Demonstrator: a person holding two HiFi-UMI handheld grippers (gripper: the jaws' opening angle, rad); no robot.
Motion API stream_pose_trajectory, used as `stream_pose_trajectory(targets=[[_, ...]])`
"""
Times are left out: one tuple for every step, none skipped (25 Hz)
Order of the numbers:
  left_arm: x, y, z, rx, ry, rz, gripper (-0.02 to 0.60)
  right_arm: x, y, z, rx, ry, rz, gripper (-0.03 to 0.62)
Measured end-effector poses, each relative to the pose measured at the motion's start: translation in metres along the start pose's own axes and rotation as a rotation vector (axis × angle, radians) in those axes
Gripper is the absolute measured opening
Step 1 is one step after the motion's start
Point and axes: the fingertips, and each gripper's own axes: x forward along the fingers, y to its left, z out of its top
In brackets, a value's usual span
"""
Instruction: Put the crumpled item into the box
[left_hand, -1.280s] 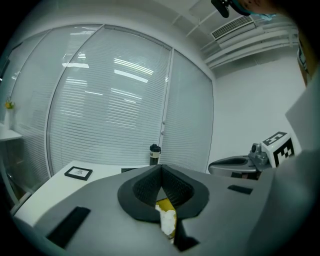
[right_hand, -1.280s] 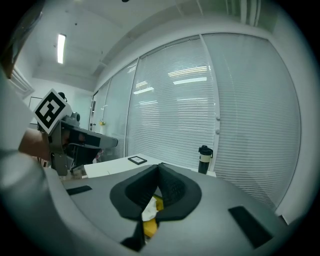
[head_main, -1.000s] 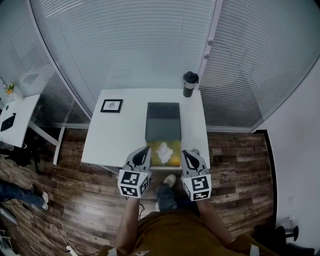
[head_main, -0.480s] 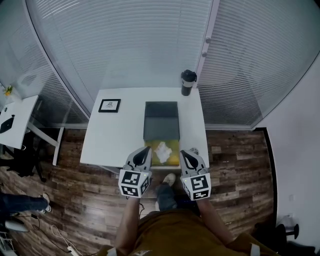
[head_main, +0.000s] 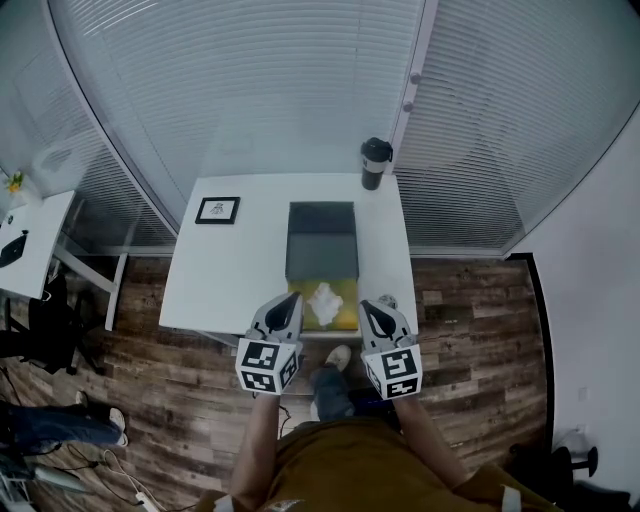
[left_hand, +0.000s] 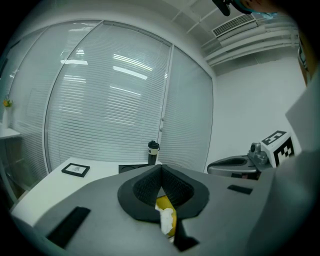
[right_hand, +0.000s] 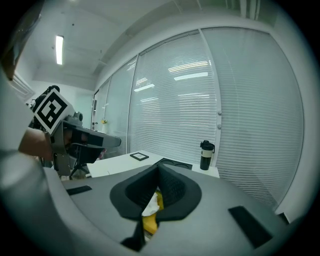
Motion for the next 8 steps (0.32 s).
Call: stream_pose_trajectory(targets=[[0.0011, 0.0006, -0.0001, -0.001, 0.001, 0.000, 0.023, 0.0008, -0.0011, 0.0001, 0.002, 0.000, 0.000, 0.012], [0.0020, 0.0007, -0.0002, -0.001, 0.002, 0.000, 0.023, 0.0012, -0.0021, 0.0001, 0.002, 0.000, 0.000, 0.012], [0.0027, 0.0005, -0.0003, -0.001, 0.003, -0.001, 0.023, 0.0011, -0.0029, 0.0001, 0.003, -0.001, -0.001, 0.012], [0.0031, 0.0004, -0.0003, -0.001, 0.003, -0.001, 0.023, 0.0010, -0.0035, -0.0001, 0.003, -0.001, -0.002, 0.012], [0.0034, 0.0004, -0.0003, -0.001, 0.004, -0.001, 0.023, 0.0009, -0.0038, -0.0004, 0.003, -0.001, -0.002, 0.012], [0.0036, 0.0006, -0.0003, -0.002, 0.005, -0.002, 0.023, 0.0010, -0.0040, -0.0006, 0.004, 0.000, -0.003, 0.012], [0.0038, 0.0009, -0.0002, -0.002, 0.006, -0.002, 0.023, 0.0011, -0.0039, -0.0007, 0.005, 0.000, -0.004, 0.012], [0.0039, 0.0012, -0.0002, -0.003, 0.006, -0.003, 0.023, 0.0012, -0.0038, -0.0008, 0.006, 0.001, -0.004, 0.012]])
